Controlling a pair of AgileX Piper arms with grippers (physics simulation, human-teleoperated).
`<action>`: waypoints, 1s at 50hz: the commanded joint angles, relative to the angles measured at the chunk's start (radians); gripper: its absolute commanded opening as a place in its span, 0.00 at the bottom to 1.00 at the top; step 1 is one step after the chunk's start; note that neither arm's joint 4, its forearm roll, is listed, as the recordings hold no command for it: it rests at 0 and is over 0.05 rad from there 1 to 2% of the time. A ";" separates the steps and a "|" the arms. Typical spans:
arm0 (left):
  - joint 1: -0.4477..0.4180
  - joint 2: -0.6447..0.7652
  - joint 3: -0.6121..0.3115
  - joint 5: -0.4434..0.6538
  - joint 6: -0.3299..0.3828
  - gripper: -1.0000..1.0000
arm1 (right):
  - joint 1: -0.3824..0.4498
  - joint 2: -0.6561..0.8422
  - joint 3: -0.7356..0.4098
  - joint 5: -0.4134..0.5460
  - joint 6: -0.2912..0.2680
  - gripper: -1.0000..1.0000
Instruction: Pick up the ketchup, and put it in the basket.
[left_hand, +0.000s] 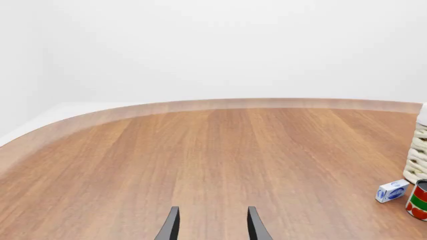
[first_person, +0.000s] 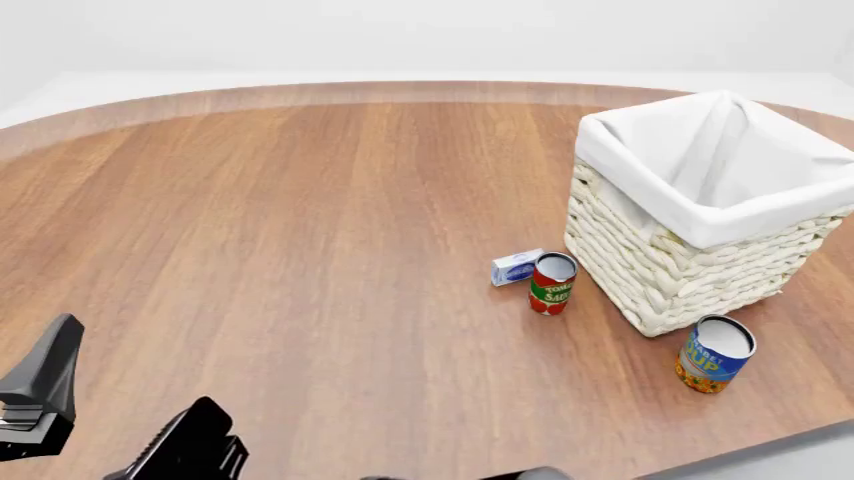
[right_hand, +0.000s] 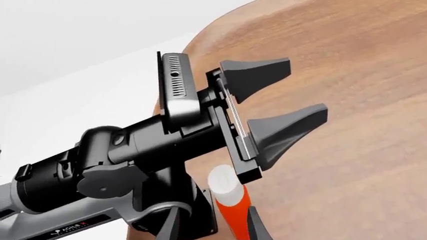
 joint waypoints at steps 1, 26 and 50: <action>0.000 0.000 0.000 0.000 0.000 1.00 | 0.004 0.008 -0.010 -0.006 0.013 1.00; 0.000 0.000 0.000 0.000 0.000 1.00 | 0.000 0.077 -0.056 -0.022 0.044 1.00; 0.000 0.000 0.000 0.000 0.000 1.00 | -0.030 0.140 -0.101 -0.021 0.076 1.00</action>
